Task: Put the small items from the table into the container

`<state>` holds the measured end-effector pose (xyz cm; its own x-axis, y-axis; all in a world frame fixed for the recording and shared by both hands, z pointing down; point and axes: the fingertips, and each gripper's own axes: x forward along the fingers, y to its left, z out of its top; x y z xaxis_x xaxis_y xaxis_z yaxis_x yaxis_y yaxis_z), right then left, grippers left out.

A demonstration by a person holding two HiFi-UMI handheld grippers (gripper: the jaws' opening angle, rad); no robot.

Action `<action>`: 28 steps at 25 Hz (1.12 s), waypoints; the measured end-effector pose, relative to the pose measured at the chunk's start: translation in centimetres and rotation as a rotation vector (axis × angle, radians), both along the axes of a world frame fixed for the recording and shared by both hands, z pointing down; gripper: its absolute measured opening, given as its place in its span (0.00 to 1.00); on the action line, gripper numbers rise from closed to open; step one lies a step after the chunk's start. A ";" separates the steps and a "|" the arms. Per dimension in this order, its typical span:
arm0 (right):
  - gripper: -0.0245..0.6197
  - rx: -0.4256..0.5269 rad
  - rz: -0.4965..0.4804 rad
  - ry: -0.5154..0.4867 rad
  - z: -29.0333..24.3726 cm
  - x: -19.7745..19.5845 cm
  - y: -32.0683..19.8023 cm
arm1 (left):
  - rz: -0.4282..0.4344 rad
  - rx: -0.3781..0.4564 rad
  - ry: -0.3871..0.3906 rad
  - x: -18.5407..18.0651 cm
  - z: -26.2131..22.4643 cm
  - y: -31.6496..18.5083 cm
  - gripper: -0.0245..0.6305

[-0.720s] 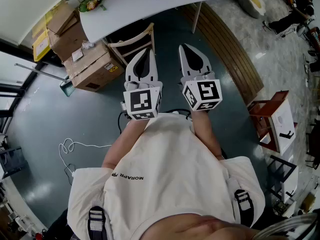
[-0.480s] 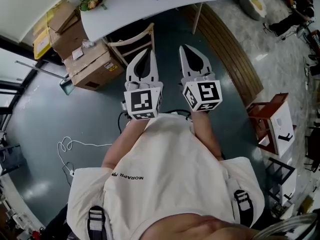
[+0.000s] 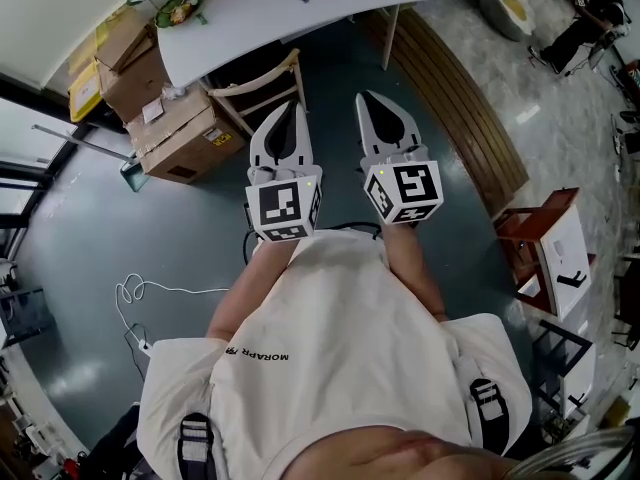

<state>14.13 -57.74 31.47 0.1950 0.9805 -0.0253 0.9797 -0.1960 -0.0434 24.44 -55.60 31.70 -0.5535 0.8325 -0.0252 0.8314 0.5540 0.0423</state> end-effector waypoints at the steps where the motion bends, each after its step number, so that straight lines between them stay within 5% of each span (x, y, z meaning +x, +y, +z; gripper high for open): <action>1: 0.06 0.001 -0.003 0.004 0.1 -0.6 -0.2 | -0.004 0.001 0.003 -0.5 0.2 -0.2 0.04; 14: 0.06 0.010 -0.021 0.036 1.1 -4.6 0.0 | -0.053 0.004 0.039 -3.8 1.1 -0.5 0.04; 28: 0.06 0.033 -0.052 0.006 2.5 -7.1 10.3 | -0.063 0.035 0.032 -7.4 3.7 9.9 0.04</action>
